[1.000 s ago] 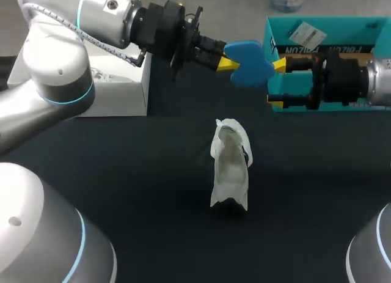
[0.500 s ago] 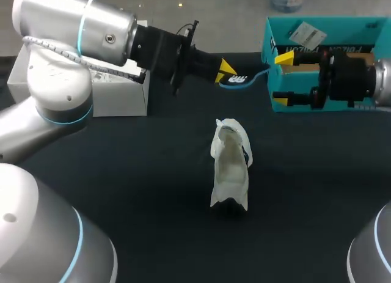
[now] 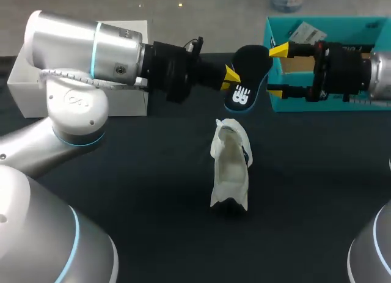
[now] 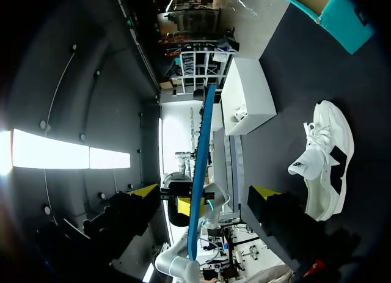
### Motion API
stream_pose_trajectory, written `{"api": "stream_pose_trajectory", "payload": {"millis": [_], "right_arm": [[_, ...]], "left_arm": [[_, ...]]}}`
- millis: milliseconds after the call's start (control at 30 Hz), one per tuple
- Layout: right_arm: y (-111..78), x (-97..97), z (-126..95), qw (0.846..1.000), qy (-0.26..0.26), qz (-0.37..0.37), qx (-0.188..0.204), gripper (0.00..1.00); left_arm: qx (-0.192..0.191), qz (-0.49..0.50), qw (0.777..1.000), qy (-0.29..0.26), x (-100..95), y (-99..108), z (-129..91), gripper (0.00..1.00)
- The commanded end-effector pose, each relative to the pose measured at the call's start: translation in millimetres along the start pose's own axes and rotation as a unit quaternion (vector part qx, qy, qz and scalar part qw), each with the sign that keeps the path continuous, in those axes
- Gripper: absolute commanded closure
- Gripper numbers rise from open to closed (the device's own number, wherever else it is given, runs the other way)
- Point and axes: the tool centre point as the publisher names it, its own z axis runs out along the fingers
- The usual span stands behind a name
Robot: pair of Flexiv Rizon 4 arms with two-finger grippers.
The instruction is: Take the shoe out of the shoebox, open the shoe tongue, remove and reinsert the insole, then place the shoe into the shoebox
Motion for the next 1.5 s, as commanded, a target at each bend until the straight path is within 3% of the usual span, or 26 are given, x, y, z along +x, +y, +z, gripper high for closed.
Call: {"api": "stream_pose_trajectory", "payload": {"millis": [33, 167, 367, 400, 500, 533, 633, 667, 700, 933, 1133, 1500], "right_arm": [[2.8, 1.9, 9, 1.000, -0.007, 0.000, -0.002, 0.20], [3.6, 1.4, 10, 1.000, -0.005, 0.000, -0.005, 0.51], [7.6, -3.6, 12, 1.000, -0.007, 0.006, -0.006, 0.61], [8.2, -3.8, 13, 1.000, -0.007, 0.006, -0.006, 0.65], [10.1, -5.3, 13, 1.000, -0.009, 0.007, -0.007, 0.95], [10.4, -5.8, 12, 1.000, -0.011, 0.007, -0.008, 1.00], [10.6, -8.1, 13, 1.000, -0.013, 0.006, -0.008, 1.00], [10.5, -9.2, 13, 1.000, -0.011, 0.004, -0.007, 1.00], [10.2, -10.6, 13, 1.000, -0.010, 0.005, -0.007, 1.00], [7.4, -18.9, 13, 1.000, -0.012, 0.001, -0.005, 1.00], [5.7, -30.4, 17, 1.000, -0.021, -0.002, 0.003, 1.00], [5.5, -47.5, 27, 0.999, -0.042, 0.005, 0.014, 1.00]], "left_arm": [[-0.019, -0.007, 1.000, 0.009, -1.8, 1, 12, 1.00], [-0.036, 0.005, 0.999, 0.006, 1.3, 5, 17, 1.00], [-0.063, 0.040, 0.997, -0.001, 0.3, 9, 24, 1.00], [-0.064, 0.047, 0.997, -0.002, 0.2, 9, 24, 1.00], [-0.069, 0.050, 0.996, -0.006, 1.1, 10, 24, 1.00], [-0.070, 0.046, 0.996, -0.007, 1.9, 9, 24, 1.00], [-0.067, 0.030, 0.997, -0.009, 1.6, 5, 22, 0.98], [-0.064, 0.021, 0.998, -0.007, 2.0, 3, 20, 0.58], [-0.062, 0.014, 0.998, 0.001, 1.9, 2, 19, 0.00], [-0.053, 0.016, 0.996, 0.064, -6.2, 12, -5, 0.00], [-0.033, 0.019, 0.987, 0.154, -17.3, 18, -21, 0.00], [-0.013, 0.024, 0.959, 0.284, -33.3, 21, -31, 0.00]]}}
